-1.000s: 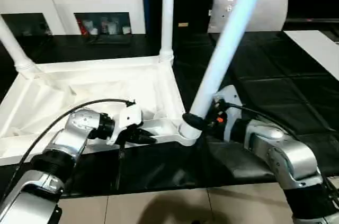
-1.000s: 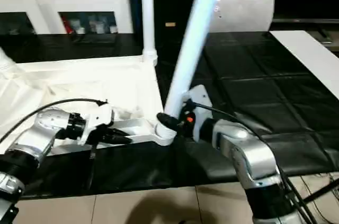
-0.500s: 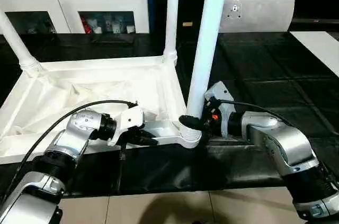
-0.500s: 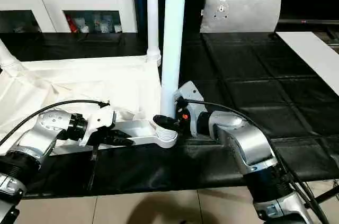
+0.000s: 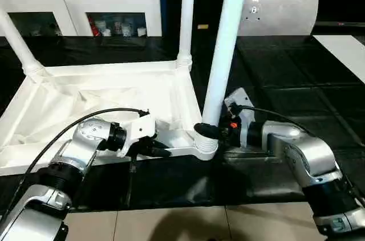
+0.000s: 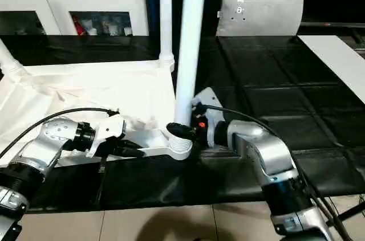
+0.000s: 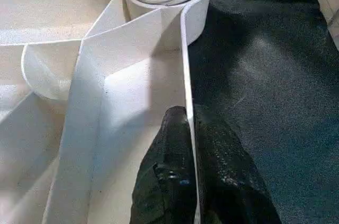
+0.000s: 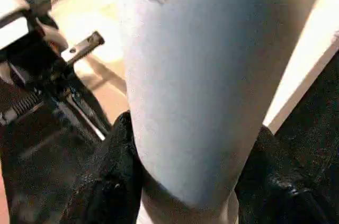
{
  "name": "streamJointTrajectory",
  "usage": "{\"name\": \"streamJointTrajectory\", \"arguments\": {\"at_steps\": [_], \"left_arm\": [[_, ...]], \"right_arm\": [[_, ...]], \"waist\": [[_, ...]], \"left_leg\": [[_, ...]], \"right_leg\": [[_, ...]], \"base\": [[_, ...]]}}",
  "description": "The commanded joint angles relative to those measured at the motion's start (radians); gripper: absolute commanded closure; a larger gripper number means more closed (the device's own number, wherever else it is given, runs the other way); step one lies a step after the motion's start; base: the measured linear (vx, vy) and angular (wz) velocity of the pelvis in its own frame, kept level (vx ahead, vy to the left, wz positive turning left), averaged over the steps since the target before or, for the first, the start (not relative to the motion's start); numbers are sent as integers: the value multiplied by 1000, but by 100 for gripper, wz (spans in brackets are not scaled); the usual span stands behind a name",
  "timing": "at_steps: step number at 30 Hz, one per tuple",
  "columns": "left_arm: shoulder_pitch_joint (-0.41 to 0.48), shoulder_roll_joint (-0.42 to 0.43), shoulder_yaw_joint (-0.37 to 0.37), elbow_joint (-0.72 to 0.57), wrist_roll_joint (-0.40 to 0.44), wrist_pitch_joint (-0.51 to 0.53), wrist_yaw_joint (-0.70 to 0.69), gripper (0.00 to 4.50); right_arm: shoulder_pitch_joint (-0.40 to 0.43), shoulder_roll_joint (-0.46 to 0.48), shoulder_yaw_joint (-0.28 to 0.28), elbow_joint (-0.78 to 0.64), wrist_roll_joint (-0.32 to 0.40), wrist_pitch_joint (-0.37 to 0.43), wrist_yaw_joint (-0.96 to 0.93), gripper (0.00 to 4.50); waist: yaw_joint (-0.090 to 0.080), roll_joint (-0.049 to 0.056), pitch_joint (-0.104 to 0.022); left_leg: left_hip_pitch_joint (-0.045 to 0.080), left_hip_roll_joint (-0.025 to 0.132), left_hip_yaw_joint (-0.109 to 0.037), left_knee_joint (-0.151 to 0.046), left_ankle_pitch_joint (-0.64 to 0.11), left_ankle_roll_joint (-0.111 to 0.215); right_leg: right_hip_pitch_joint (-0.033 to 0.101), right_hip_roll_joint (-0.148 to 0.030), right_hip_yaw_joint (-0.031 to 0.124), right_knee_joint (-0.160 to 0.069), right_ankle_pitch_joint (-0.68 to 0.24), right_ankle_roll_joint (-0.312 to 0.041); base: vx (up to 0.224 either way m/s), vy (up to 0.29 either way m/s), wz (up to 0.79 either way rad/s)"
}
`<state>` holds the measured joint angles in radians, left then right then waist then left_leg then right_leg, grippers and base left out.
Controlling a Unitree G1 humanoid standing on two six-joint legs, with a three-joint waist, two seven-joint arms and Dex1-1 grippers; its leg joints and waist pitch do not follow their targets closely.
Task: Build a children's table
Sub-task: Insert table leg to table base
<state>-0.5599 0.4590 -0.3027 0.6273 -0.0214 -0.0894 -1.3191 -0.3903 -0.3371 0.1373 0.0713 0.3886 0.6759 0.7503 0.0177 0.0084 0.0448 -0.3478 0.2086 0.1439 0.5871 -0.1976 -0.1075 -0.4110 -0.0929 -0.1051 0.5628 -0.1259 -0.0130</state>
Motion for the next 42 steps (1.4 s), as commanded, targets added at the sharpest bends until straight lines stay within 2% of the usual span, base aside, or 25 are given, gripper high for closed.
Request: {"name": "streamJointTrajectory", "arguments": {"at_steps": [1, 2, 4, 6, 9, 13, 16, 17, 21, 26, 31, 32, 33, 37, 42], "left_arm": [[-5, -24, 19, -22, -39, -3, -4, 450], [-6, -28, 29, -23, -46, 8, 6, 450], [-6, -28, 31, -22, -46, 9, 10, 450], [-6, -27, 35, -21, -44, 10, 17, 450], [-2, -29, 44, -22, -46, 19, 32, 450], [2, -30, 46, -27, -47, 26, 34, 450], [4, -28, 46, -31, -47, 29, 33, 450], [6, -25, 45, -35, -45, 30, 33, 450], [6, -16, 36, -36, -36, 26, 26, 450], [6, -11, 30, -35, -29, 20, 18, 450], [4, -8, 26, -36, -25, 19, 13, 450], [0, -6, 22, -36, -21, 15, 10, 450], [-3, -5, 20, -35, -19, 12, 7, 450], [-11, -2, 17, -31, -18, 8, 2, 450], [-13, 0, 13, -35, -21, 3, -12, 450]], "right_arm": [[35, 1, 10, 24, 2, 17, -10, 258], [63, 17, -7, 19, 3, -5, -25, 258], [77, 25, -16, 17, 1, -22, -36, 258], [96, 41, -31, 11, -1, -41, -55, 258], [141, 68, -56, -18, 3, -83, -85, 258], [171, 74, -55, -50, 12, -94, -80, 258], [187, 61, -28, -59, -10, -114, -67, 258], [195, 33, 18, -55, -64, -141, -61, 258], [187, -16, 93, -43, -144, -170, -40, 259], [172, -27, 114, -29, -155, -163, -21, 259], [158, -48, 143, -11, -160, -153, 13, 259], [154, -54, 152, -5, -159, -150, 27, 259], [151, -57, 159, 1, -156, -149, 39, 259], [152, -61, 169, 5, -155, -148, 63, 259], [161, -75, 183, -10, -144, -148, 104, 259]], "waist": [[1, -6, -66], [1, 0, -65], [1, -4, -65], [1, 5, -64], [1, -3, -64], [2, -1, -63], [2, -1, -63], [3, -2, -63], [2, -2, -62], [0, -1, -61], [-2, -3, -63], [-3, -12, -63], [-3, -8, -64], [-5, -3, -62], [-5, -8, -59]], "left_leg": [[-7, 8, 19, -68, -200, 37], [-6, 8, 18, -69, -204, 35], [-5, 7, 19, -69, -218, 34], [-5, 6, 18, -70, -223, 32], [-6, 6, 18, -72, -234, 32], [-5, 5, 17, -72, -244, 34], [-7, 5, 17, -72, -241, 37], [-6, 5, 17, -73, -241, 38], [-7, 4, 18, -72, -240, 39], [-7, 3, 16, -72, -263, 40], [-7, 4, 17, -71, -257, 45], [-9, 4, 17, -71, -251, 47], [-8, 5, 16, -72, -251, 48], [-6, 6, 16, -74, -273, 43], [-5, 6, 15, -75, -294, 43]], "right_leg": [[61, -42, 41, -60, -407, -141], [61, -41, 40, -61, -415, -139], [59, -41, 40, -64, -435, -132], [59, -40, 39, -66, -442, -126], [58, -40, 39, -69, -456, -118], [56, -40, 38, -73, -487, -103], [56, -41, 39, -73, -484, -102], [56, -41, 38, -73, -486, -101], [56, -40, 39, -72, -490, -95], [55, -39, 36, -77, -518, -84], [55, -39, 38, -75, -500, -92], [55, -38, 38, -74, -494, -92], [55, -39, 38, -72, -491, -96], [52, -38, 38, -76, -495, -96], [52, -37, 38, -77, -497, -95]], "base": [[0, 0, 0], [0, 0, 0], [0, 0, 0], [0, 0, 0], [0, 0, 0], [0, 0, 0], [0, 0, 0], [0, 0, 0], [0, 0, 0], [0, 0, 0], [0, 0, 0], [0, 0, 0], [0, 0, 0], [0, 0, 0], [0, 0, 0]]}}
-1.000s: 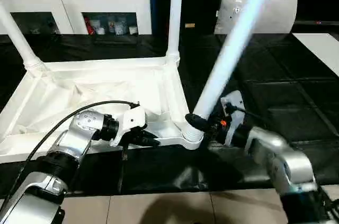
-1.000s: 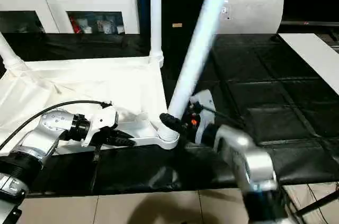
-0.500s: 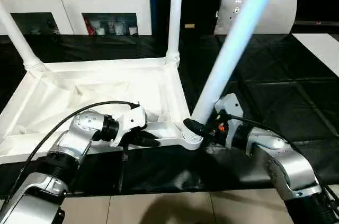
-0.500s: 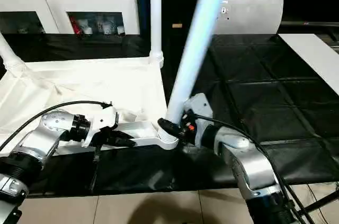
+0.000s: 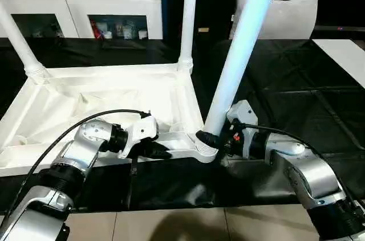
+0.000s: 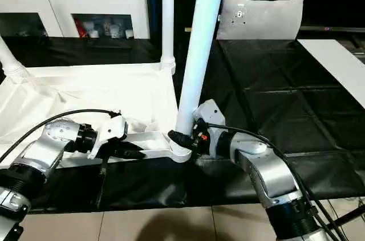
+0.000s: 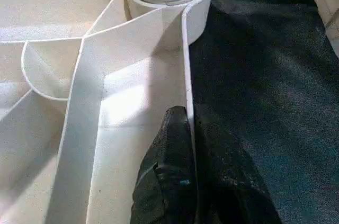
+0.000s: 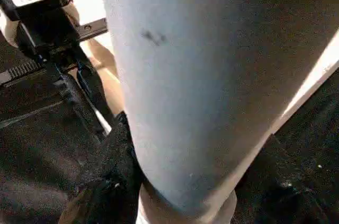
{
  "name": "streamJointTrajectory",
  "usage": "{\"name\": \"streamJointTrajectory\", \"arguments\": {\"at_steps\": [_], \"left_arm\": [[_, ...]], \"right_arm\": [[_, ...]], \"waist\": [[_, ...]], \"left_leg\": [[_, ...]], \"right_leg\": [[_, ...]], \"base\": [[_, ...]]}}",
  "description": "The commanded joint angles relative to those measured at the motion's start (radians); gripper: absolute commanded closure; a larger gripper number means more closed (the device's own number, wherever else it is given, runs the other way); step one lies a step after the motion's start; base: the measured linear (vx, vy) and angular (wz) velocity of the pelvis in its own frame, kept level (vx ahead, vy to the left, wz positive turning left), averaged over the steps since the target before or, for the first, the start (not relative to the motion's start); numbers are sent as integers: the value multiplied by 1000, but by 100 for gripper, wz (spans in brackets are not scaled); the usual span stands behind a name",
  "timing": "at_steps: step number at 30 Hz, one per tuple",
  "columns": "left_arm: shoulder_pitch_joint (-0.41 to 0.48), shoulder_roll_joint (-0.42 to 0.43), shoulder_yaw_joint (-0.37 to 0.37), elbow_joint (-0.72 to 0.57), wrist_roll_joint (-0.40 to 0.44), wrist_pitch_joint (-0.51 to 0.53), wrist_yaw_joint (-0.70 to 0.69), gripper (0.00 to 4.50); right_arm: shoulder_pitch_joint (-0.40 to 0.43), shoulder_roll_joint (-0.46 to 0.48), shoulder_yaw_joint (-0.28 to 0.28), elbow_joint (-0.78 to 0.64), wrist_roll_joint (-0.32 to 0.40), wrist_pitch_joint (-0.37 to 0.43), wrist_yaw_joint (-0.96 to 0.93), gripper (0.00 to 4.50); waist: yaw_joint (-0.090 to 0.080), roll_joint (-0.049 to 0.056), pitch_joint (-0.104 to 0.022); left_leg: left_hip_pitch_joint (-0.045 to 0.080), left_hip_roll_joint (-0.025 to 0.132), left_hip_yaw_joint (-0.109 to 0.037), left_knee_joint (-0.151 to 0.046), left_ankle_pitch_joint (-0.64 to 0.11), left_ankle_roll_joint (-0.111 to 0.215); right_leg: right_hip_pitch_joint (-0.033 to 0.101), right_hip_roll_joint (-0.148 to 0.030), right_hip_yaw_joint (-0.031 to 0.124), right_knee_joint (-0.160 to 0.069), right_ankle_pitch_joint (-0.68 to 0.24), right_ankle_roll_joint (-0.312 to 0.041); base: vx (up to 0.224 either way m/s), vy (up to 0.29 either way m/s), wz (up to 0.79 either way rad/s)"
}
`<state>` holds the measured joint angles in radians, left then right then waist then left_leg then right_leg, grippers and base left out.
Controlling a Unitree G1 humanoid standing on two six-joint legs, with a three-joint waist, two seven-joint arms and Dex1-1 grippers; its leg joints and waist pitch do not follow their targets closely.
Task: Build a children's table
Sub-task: Insert table leg to table base
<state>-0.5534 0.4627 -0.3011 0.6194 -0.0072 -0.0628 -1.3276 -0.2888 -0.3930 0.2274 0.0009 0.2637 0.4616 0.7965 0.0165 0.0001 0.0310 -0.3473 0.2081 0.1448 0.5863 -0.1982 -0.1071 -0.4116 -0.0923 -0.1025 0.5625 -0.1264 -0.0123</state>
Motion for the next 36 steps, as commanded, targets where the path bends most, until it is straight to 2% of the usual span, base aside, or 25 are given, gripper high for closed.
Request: {"name": "streamJointTrajectory", "arguments": {"at_steps": [1, 6, 11, 15, 16, 17, 18, 19, 20, 22, 23, 26, 29, 30, 32, 33, 36], "left_arm": [[-21, -4, 11, -28, -36, -24, -6, 450], [-33, -9, 9, -20, -33, -24, -11, 450], [-23, -11, 14, -36, -29, -10, -9, 450], [-8, -5, 15, -50, -30, -5, -14, 450], [-4, -3, 16, -53, -30, -4, -17, 450], [1, 1, 17, -57, -30, -2, -19, 450], [2, 3, 17, -61, -29, 0, -20, 450], [3, 3, 17, -61, -29, 0, -20, 450], [4, 4, 18, -62, -29, 1, -21, 450], [5, 6, 18, -65, -29, 2, -21, 450], [6, 8, 18, -66, -28, 3, -21, 450], [6, 13, 16, -67, -23, 1, -20, 450], [9, 15, 15, -70, -22, -1, -22, 450], [10, 15, 14, -72, -22, -2, -25, 450], [11, 15, 12, -74, -22, -2, -28, 450], [12, 14, 10, -77, -22, 0, -31, 450], [12, 14, 7, -80, -21, 0, -33, 450]], "right_arm": [[59, -21, 95, 60, -18, 65, 62, 259], [60, -31, 104, 52, -13, 65, 88, 259], [38, 16, 20, 80, 41, 110, 38, 259], [22, 33, -12, 87, 69, 129, 31, 259], [12, 43, -30, 91, 87, 143, 28, 259], [0, 51, -49, 98, 106, 160, 27, 259], [-5, 50, -52, 104, 108, 163, 31, 259], [-5, 50, -52, 104, 108, 163, 31, 259], [-7, 50, -53, 108, 107, 164, 33, 259], [-11, 45, -46, 114, 96, 163, 41, 259], [-13, 39, -37, 116, 87, 159, 49, 259], [-15, 4, 20, 113, 37, 120, 81, 259], [-18, -2, 38, 119, 22, 109, 85, 259], [-25, -4, 49, 128, 9, 100, 83, 259], [-31, -7, 60, 136, -4, 91, 83, 259], [-39, -9, 70, 148, -16, 79, 88, 259], [-53, -11, 90, 167, -37, 58, 99, 259]], "waist": [[-4, 0, -46], [-3, 0, -43], [-3, 0, -43], [-5, 4, -45], [-6, -3, -47], [-6, 0, -46], [-7, -7, -46], [-6, -5, -46], [-6, -7, -47], [-6, -4, -46], [-5, -7, -46], [-5, -7, -45], [-5, -4, -47], [-6, -2, -47], [-10, -3, -46], [-12, 0, -46], [-15, -2, -45]], "left_leg": [[-6, 6, 15, -73, -293, 44], [-4, 6, 13, -74, -318, 40], [-4, 5, 11, -74, -324, 39], [-4, 6, 9, -76, -336, 35], [-4, 6, 9, -76, -333, 36], [-5, 6, 9, -76, -331, 35], [-6, 6, 11, -74, -325, 37], [-6, 5, 10, -74, -320, 37], [-6, 7, 11, -75, -311, 37], [-6, 8, 11, -75, -307, 36], [-6, 7, 12, -75, -305, 38], [-7, 8, 11, -76, -307, 35], [-7, 6, 11, -74, -307, 34], [-6, 7, 11, -75, -310, 33], [-6, 6, 10, -75, -324, 32], [-6, 5, 10, -75, -332, 31], [-7, 5, 9, -74, -341, 32]], "right_leg": [[53, -37, 35, -77, -499, -95], [49, -38, 32, -84, -548, -80], [48, -39, 30, -87, -563, -72], [48, -38, 29, -87, -558, -76], [50, -40, 29, -86, -557, -78], [50, -40, 28, -85, -559, -82], [48, -40, 29, -87, -562, -79], [49, -41, 29, -85, -563, -80], [49, -42, 30, -85, -558, -80], [48, -42, 31, -83, -554, -82], [48, -42, 31, -83, -557, -81], [48, -42, 31, -83, -565, -77], [48, -44, 31, -85, -576, -70], [47, -43, 30, -85, -575, -72], [46, -41, 29, -86, -579, -73], [46, -42, 28, -87, -585, -71], [46, -41, 27, -90, -597, -67]], "base": [[0, 0, 0], [0, 0, 0], [0, 0, 0], [0, 0, 0], [0, 0, 0], [0, 0, 0], [0, 0, 0], [0, 0, 0], [0, 0, 0], [0, 0, 0], [0, 0, 0], [0, 0, 0], [0, 0, 0], [0, 0, 0], [0, 0, 0], [0, 0, 0], [0, 0, 0]]}}
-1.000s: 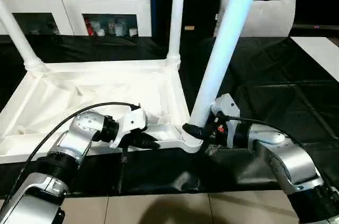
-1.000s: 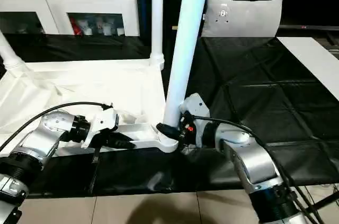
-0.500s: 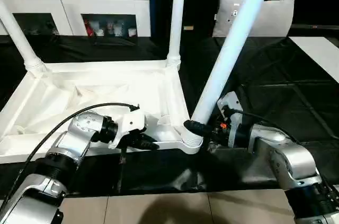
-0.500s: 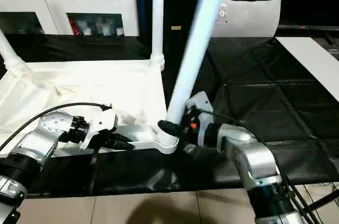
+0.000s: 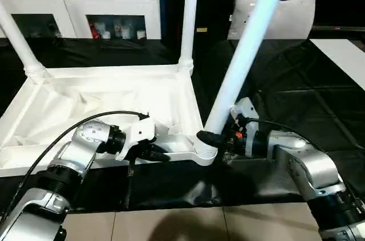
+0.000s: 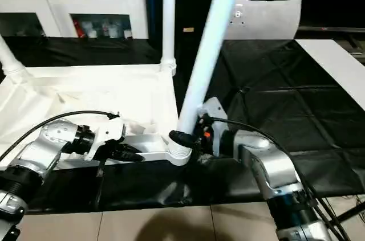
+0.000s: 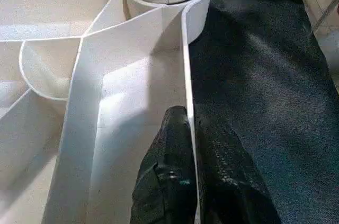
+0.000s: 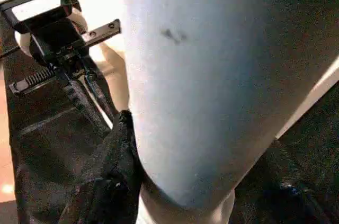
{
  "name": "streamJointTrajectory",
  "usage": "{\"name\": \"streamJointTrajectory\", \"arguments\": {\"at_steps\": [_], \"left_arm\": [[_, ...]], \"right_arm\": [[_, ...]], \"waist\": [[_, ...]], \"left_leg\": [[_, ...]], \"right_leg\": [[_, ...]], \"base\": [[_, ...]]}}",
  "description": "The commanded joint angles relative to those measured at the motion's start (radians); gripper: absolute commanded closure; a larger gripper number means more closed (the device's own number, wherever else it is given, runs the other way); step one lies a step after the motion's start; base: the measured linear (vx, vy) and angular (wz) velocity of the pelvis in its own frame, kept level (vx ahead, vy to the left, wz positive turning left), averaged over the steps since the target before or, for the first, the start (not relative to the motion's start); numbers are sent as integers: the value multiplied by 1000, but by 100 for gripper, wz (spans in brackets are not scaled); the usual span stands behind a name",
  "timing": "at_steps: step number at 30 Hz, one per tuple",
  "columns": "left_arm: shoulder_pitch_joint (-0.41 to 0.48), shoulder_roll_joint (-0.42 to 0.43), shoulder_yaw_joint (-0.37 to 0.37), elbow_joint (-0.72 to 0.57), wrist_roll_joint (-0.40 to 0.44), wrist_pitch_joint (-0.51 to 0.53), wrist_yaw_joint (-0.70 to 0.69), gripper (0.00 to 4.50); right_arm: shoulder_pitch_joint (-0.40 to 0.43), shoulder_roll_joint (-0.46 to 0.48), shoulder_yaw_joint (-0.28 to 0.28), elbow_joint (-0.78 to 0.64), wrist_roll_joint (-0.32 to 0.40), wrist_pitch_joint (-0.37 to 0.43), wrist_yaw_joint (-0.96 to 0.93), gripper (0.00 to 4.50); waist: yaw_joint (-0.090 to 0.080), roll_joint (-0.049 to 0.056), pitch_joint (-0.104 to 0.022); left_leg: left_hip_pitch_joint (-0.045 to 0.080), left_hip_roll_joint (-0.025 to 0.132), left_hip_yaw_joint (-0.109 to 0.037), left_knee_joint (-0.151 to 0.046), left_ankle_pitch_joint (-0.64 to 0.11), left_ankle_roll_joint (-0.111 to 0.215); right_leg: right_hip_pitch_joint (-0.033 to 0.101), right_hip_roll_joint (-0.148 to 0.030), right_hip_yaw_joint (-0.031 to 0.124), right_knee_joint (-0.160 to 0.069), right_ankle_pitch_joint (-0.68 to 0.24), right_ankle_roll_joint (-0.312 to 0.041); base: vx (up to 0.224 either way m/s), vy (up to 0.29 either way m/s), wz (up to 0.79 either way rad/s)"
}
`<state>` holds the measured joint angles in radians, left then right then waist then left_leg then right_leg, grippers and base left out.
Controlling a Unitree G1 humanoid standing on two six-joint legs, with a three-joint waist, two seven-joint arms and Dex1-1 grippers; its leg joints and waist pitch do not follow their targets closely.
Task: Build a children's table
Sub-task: Insert table leg to table base
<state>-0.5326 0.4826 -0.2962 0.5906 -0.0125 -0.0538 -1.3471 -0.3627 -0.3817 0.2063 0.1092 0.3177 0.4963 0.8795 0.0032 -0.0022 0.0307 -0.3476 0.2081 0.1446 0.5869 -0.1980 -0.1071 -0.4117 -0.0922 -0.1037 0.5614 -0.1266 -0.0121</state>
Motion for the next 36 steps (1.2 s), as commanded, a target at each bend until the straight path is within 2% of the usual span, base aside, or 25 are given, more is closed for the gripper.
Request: {"name": "streamJointTrajectory", "arguments": {"at_steps": [1, 7, 9, 13, 15, 18, 19, 20, 25, 31, 34, 36], "left_arm": [[-9, -6, 2, -51, -15, -10, -14, 450], [-18, 3, -4, -49, -12, -14, -24, 450], [-21, 6, -6, -50, -11, -15, -27, 450], [-30, 3, -7, -49, -12, -16, -33, 450], [-32, 2, -7, -52, -15, -16, -38, 450], [-41, -1, -4, -48, -18, -20, -44, 450], [-46, -2, -3, -45, -20, -23, -46, 450], [-57, -6, -1, -35, -22, -28, -49, 450], [-115, -15, 3, 23, -14, -49, -55, 450], [-159, -8, 12, 73, -1, -62, -59, 450], [-158, 4, 19, 80, 3, -58, -54, 450], [-148, 11, 23, 74, 1, -49, -50, 450]], "right_arm": [[17, -25, 119, 64, -98, 14, 22, 259], [39, -49, 172, 38, -123, -13, 58, 259], [53, -60, 192, 32, -143, -31, 66, 259], [72, -65, 200, 18, -145, -37, 75, 259], [83, -67, 197, 7, -143, -37, 76, 259], [105, -68, 189, -8, -133, -43, 84, 259], [115, -70, 186, -15, -126, -48, 90, 259], [126, -73, 185, -22, -118, -54, 101, 259], [156, -93, 193, -51, -103, -59, 139, 259], [154, -86, 194, -53, -105, -51, 130, 259], [145, -70, 190, -40, -109, -53, 107, 259], [142, -60, 189, -35, -115, -56, 89, 259]], "waist": [[-2, 1, -46], [-2, 3, -42], [-3, 5, -42], [-4, 3, -37], [-4, 4, -30], [-4, 3, -28], [-5, 1, -21], [-3, 2, -19], [-1, 3, -9], [-1, 1, -1], [-1, 1, 3], [-2, 2, 8]], "left_leg": [[-6, 4, 9, -74, -341, 33], [-1, 6, 7, -76, -371, 28], [-4, 7, 6, -79, -375, 30], [-3, 6, 7, -80, -386, 35], [-4, 7, 6, -83, -394, 36], [-4, 7, 6, -85, -394, 38], [-5, 6, 7, -87, -395, 41], [-3, 6, 7, -88, -395, 43], [-4, 9, 6, -95, -402, 47], [-9, 13, 6, -102, -377, 43], [-7, 12, 6, -102, -388, 42], [-5, 11, 5, -103, -403, 39]], "right_leg": [[46, -42, 28, -88, -598, -68], [43, -41, 26, -95, -622, -54], [44, -39, 27, -92, -596, -61], [42, -38, 27, -94, -599, -64], [39, -38, 28, -95, -606, -62], [40, -37, 29, -95, -604, -61], [37, -37, 31, -96, -603, -60], [36, -37, 33, -98, -604, -59], [36, -34, 38, -94, -567, -77], [43, -39, 45, -82, -488, -121], [42, -41, 45, -86, -532, -118], [38, -42, 44, -92, -581, -103]], "base": [[0, 0, 0], [0, 0, 0], [0, 0, 0], [0, 0, 0], [0, 0, 0], [0, 0, 0], [0, 0, 0], [0, 0, 0], [0, 0, 0], [0, 0, 0], [0, 0, 0], [0, 0, 0]]}}
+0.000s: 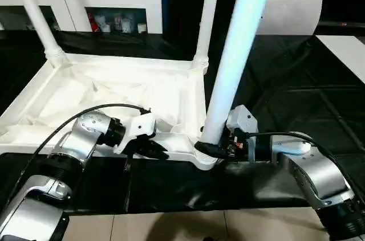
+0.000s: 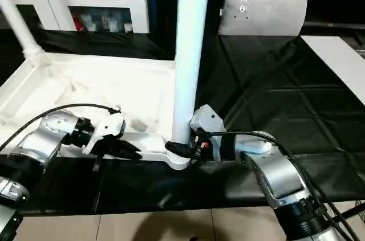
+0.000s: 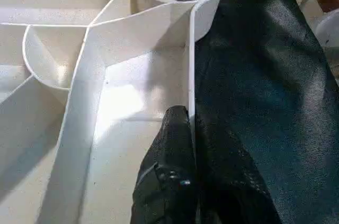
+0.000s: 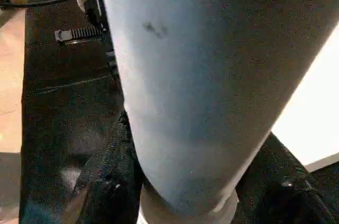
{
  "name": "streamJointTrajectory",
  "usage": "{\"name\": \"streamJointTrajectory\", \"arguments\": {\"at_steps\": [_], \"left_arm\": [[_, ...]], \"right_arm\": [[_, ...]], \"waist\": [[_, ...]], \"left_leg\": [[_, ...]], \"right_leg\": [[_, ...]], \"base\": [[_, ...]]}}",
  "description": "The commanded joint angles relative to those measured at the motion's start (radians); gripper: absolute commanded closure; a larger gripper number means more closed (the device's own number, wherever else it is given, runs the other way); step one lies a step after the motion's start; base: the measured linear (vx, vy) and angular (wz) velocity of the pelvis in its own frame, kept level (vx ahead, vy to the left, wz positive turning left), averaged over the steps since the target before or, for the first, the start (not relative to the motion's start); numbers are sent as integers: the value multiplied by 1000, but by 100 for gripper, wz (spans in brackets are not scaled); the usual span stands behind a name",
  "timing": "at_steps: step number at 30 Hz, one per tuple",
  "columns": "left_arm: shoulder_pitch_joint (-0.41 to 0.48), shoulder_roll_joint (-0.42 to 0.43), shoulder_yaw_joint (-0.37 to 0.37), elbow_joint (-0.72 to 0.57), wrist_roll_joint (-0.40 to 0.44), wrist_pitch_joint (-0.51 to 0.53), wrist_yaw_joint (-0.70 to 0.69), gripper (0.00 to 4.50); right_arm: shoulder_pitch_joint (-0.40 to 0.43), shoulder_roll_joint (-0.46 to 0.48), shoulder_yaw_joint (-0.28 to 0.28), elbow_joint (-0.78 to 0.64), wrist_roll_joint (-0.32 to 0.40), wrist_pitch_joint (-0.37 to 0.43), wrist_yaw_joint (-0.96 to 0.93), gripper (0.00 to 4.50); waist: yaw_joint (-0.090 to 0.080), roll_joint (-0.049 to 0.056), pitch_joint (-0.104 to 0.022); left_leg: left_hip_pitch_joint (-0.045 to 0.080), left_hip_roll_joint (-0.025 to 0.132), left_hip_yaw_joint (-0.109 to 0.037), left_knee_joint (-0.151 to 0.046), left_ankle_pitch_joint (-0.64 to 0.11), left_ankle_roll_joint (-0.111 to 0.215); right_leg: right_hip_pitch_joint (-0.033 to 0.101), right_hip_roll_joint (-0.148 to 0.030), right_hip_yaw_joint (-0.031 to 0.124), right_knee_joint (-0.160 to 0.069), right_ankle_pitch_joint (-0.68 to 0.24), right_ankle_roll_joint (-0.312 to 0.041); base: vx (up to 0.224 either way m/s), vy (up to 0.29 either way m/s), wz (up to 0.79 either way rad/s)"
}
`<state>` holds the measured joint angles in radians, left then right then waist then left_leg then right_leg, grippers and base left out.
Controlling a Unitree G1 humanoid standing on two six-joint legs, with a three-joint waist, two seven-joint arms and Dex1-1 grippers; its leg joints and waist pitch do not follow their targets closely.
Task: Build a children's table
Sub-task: Insert table leg to table base
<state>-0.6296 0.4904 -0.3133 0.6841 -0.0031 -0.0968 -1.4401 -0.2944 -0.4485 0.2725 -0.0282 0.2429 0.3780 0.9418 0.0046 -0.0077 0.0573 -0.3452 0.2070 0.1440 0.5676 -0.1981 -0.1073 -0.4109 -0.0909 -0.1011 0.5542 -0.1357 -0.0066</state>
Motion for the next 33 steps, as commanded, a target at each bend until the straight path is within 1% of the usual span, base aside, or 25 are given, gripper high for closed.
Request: {"name": "streamJointTrajectory", "arguments": {"at_steps": [1, 5, 6, 7, 8, 9, 10, 11, 12, 13, 14, 15, 17, 18, 19, 20, 21, 22, 23, 24, 25, 26, 27, 30, 33], "left_arm": [[-47, 7, 41, -20, -9, -3, 46, 450], [3, 26, 67, -74, -14, 64, 99, 450], [3, 26, 67, -74, -14, 64, 99, 450], [25, 34, 76, -109, -18, 97, 114, 450], [69, 51, 89, -183, -21, 156, 138, 450], [69, 51, 89, -183, -21, 156, 138, 450], [87, 57, 92, -213, -20, 179, 147, 450], [150, 68, 114, -340, -26, 296, 190, 450], [150, 68, 114, -340, -26, 296, 190, 450], [183, 67, 129, -417, -33, 363, 216, 450], [214, 59, 140, -499, -41, 440, 241, 450], [242, 45, 149, -584, -47, 520, 269, 450], [263, 25, 150, -658, -46, 586, 300, 450], [269, 16, 148, -682, -42, 607, 313, 450], [288, -31, 128, -785, -25, 700, 365, 450], [288, -46, 122, -802, -22, 718, 378, 450], [286, -71, 113, -826, -21, 742, 397, 450], [281, -85, 108, -832, -18, 748, 407, 450], [276, -91, 101, -844, -13, 754, 419, 450], [273, -90, 96, -845, -8, 750, 421, 450], [267, -85, 86, -856, 3, 755, 429, 450], [265, -82, 84, -857, 5, 755, 429, 450], [262, -77, 81, -859, 10, 757, 431, 450], [257, -56, 69, -877, 21, 798, 457, 450], [254, -39, 64, -864, 47, 808, 484, 450]], "right_arm": [[73, 13, 121, 105, -44, 61, 15, 259], [75, 62, 93, 122, -63, 67, -83, 259], [75, 62, 93, 122, -63, 67, -83, 259], [77, 74, 83, 122, -67, 71, -108, 259], [79, 90, 69, 120, -71, 79, -143, 259], [79, 90, 69, 120, -71, 79, -143, 259], [80, 94, 64, 119, -73, 82, -153, 259], [76, 111, 50, 123, -84, 83, -192, 259], [76, 111, 50, 123, -84, 83, -192, 259], [69, 122, 40, 129, -89, 83, -217, 259], [59, 135, 29, 140, -93, 84, -243, 259], [46, 149, 17, 155, -97, 84, -272, 259], [32, 163, 6, 173, -103, 80, -301, 259], [25, 168, 2, 182, -106, 78, -312, 259], [-10, 198, -24, 225, -111, 74, -366, 259], [-20, 205, -31, 238, -111, 74, -378, 259], [-38, 216, -42, 259, -110, 73, -395, 259], [-49, 220, -47, 271, -108, 71, -399, 259], [-59, 223, -49, 281, -106, 70, -400, 259], [-63, 224, -49, 285, -104, 70, -398, 259], [-70, 226, -50, 295, -100, 69, -395, 259], [-72, 227, -51, 296, -99, 69, -394, 259], [-74, 228, -51, 299, -98, 70, -392, 259], [-85, 234, -49, 319, -96, 68, -380, 259], [-89, 242, -51, 331, -92, 67, -374, 259]], "waist": [[-4, 7, -16], [-14, 4, -2], [-17, 6, -1], [-24, 6, 3], [-31, 14, 2], [-37, 17, 8], [-41, 20, 5], [-48, 24, 3], [-52, 24, 5], [-62, 26, 15], [-72, 26, 10], [-80, 26, 3], [-92, 28, 9], [-93, 28, 9], [-96, 25, -1], [-95, 28, -5], [-97, 20, -18], [-95, 19, -20], [-90, 14, -30], [-87, 13, -30], [-82, 7, -36], [-76, 7, -37], [-69, 6, -38], [-55, 8, -49], [-47, 12, -49]], "left_leg": [[-5, 12, 4, -84, -415, 36], [4, 6, -6, -83, -486, 18], [7, 5, -6, -82, -495, 13], [11, 1, -9, -80, -509, 14], [14, 7, -13, -86, -521, 9], [9, 10, -19, -94, -537, 10], [13, 12, -20, -94, -548, 8], [6, 16, -28, -99, -564, 2], [1, 20, -31, -105, -568, -3], [4, 19, -35, -110, -613, 2], [7, 21, -36, -108, -612, -9], [1, 20, -38, -107, -605, -7], [-3, 19, -38, -107, -591, -6], [-1, 17, -36, -106, -587, -2], [2, 14, -29, -99, -548, 3], [-6, 19, -27, -98, -497, 3], [-4, 15, -17, -92, -449, 9], [-8, 13, -15, -90, -419, 15], [-13, 11, -7, -83, -351, 27], [-17, 11, -5, -83, -328, 35], [-15, 10, 2, -77, -291, 49], [-21, 9, 4, -73, -257, 59], [-21, 8, 7, -69, -239, 64], [-20, 9, 8, -62, -169, 61], [-17, 10, 12, -59, -163, 52]], "right_leg": [[35, -44, 40, -90, -606, -96], [25, -47, 25, -112, -765, -30], [24, -48, 23, -116, -783, -22], [22, -47, 13, -130, -818, -3], [29, -51, 7, -128, -795, -11], [34, -48, -2, -132, -783, -10], [38, -49, -5, -132, -764, -13], [50, -52, -9, -123, -726, -21], [53, -53, -7, -118, -700, -32], [47, -46, -14, -128, -713, -28], [51, -56, -7, -116, -678, -53], [58, -57, -5, -114, -662, -63], [53, -58, 1, -108, -640, -85], [51, -56, 2, -111, -642, -87], [49, -56, 10, -107, -606, -104], [53, -58, 16, -95, -546, -141], [53, -52, 22, -91, -495, -161], [55, -50, 25, -88, -469, -170], [58, -48, 30, -80, -410, -188], [59, -47, 32, -76, -390, -194], [60, -46, 34, -72, -367, -203], [63, -46, 36, -66, -356, -207], [64, -47, 37, -65, -367, -203], [69, -43, 40, -49, -315, -216], [69, -38, 38, -51, -316, -215]], "base": [[0, 0, 0], [0, 0, 0], [0, 0, 0], [0, 0, 0], [0, 0, 0], [0, 0, 0], [0, 0, 0], [0, 0, 0], [0, 0, 0], [0, 0, 0], [0, 0, 0], [0, 0, 0], [0, 0, 0], [0, 0, 0], [0, 0, 0], [0, 0, 0], [0, 0, 0], [0, 0, 0], [0, 0, 0], [0, 0, 0], [0, 0, 0], [39, -61, 1], [39, -61, 1], [29, -57, -3], [0, 0, 0]]}}
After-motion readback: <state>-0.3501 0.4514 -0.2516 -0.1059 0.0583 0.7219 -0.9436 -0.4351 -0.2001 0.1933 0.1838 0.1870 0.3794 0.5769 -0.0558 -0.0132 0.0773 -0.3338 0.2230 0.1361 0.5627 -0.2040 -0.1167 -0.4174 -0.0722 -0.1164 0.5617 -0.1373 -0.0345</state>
